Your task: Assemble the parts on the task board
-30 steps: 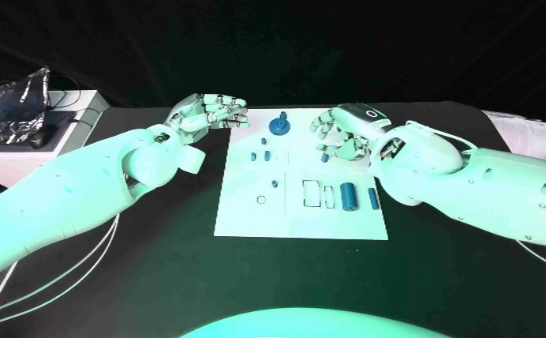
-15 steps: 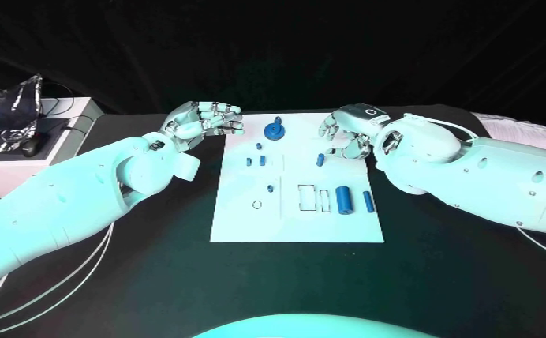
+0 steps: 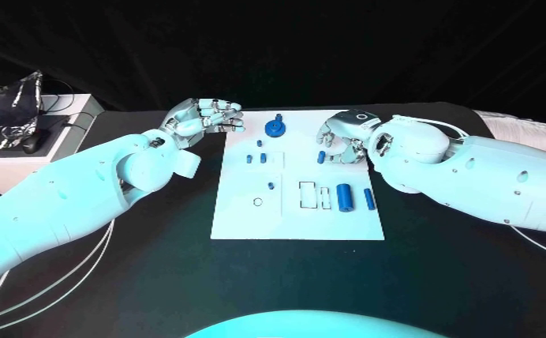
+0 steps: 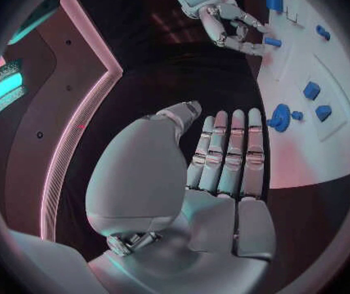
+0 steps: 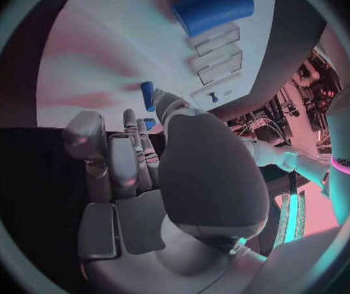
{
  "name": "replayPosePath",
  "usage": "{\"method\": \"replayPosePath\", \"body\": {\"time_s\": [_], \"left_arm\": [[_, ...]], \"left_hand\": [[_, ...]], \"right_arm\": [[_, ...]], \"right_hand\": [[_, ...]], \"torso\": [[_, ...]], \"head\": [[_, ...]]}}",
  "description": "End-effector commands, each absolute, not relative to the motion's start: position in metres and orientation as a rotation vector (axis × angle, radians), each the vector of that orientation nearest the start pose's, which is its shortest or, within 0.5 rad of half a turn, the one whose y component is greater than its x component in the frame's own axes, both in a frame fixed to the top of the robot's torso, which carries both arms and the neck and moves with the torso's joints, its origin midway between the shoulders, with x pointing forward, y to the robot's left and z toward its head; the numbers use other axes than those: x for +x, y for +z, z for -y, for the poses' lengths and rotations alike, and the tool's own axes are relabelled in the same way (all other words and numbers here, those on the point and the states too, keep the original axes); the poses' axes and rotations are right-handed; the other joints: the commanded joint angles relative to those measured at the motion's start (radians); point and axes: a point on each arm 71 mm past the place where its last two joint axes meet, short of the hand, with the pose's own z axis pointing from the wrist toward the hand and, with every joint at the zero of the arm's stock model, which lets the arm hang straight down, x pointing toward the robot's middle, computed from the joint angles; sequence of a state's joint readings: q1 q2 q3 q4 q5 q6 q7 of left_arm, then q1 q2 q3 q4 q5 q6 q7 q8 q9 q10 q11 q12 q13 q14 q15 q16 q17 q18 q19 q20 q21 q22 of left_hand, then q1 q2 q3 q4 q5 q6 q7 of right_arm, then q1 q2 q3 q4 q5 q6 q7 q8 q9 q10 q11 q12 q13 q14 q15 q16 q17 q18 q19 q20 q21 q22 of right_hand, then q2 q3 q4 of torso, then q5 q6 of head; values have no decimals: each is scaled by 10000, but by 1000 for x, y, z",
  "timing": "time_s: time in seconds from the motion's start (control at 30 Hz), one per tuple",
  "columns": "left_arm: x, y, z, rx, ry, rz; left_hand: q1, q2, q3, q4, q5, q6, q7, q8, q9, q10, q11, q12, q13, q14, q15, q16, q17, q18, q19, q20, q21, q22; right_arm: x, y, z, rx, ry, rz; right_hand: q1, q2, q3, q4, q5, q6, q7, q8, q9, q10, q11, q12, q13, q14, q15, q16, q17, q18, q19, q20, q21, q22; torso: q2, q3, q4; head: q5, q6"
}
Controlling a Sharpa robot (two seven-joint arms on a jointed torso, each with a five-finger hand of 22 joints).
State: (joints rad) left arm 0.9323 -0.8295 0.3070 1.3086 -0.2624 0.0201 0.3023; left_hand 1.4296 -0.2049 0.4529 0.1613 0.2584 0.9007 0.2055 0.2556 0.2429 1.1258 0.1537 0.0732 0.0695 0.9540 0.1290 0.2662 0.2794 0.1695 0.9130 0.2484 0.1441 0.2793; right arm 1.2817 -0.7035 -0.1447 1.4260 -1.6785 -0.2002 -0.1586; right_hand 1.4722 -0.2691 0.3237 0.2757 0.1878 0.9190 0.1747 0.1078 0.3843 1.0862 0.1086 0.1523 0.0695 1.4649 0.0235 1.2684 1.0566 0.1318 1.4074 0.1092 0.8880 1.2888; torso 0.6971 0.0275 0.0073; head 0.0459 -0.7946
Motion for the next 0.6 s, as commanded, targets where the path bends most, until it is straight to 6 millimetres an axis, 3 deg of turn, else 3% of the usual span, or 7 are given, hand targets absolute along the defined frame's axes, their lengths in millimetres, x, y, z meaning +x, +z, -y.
{"method": "replayPosePath", "body": {"time_s": [0.03,0.17,0.37,0.6], "left_arm": [[508,-208,-263,-10337,-16506,-14806],[508,-208,-263,-10341,-16501,-14806],[508,-208,-263,-10346,-16491,-14810],[508,-208,-263,-10355,-16470,-14816]], "left_hand": [[90,23,41,6,-46,35,47,-9,-14,14,43,-52,14,75,-5,-26,11,129,70,6,-59,-8],[90,23,41,6,-46,35,47,-9,-14,14,43,-52,14,75,-5,-26,11,129,70,6,-59,-8],[90,23,41,6,-46,35,47,-9,-14,14,43,-52,14,75,-5,-26,11,129,70,6,-59,-8],[90,23,41,6,-46,35,47,-9,-14,14,43,-52,14,75,-5,-26,11,129,70,6,-59,-8]], "right_arm": [[498,-200,153,-5240,4699,-17284],[498,-202,149,-5147,4854,-17162],[497,-202,145,-5002,5048,-16867],[497,-203,144,-5008,5095,-16844]], "right_hand": [[45,152,-55,25,47,114,-14,77,-11,95,-31,-53,21,122,-14,64,16,-202,68,-21,70,28],[38,267,21,63,89,251,-53,117,-26,225,-64,-87,23,125,-49,97,37,-213,91,-43,146,79],[134,481,636,65,86,512,-103,158,-91,516,-102,-271,-5,170,-94,274,219,-278,202,-69,549,304],[33,511,1222,13,60,935,-234,337,-60,779,-188,-520,-17,175,-158,366,277,-299,232,-120,719,438]], "torso": [[1,8,-7],[6,18,11],[-4,2,7],[-13,-1,-20]], "head": [[28,-35],[30,-49],[52,-86],[73,-111]]}}
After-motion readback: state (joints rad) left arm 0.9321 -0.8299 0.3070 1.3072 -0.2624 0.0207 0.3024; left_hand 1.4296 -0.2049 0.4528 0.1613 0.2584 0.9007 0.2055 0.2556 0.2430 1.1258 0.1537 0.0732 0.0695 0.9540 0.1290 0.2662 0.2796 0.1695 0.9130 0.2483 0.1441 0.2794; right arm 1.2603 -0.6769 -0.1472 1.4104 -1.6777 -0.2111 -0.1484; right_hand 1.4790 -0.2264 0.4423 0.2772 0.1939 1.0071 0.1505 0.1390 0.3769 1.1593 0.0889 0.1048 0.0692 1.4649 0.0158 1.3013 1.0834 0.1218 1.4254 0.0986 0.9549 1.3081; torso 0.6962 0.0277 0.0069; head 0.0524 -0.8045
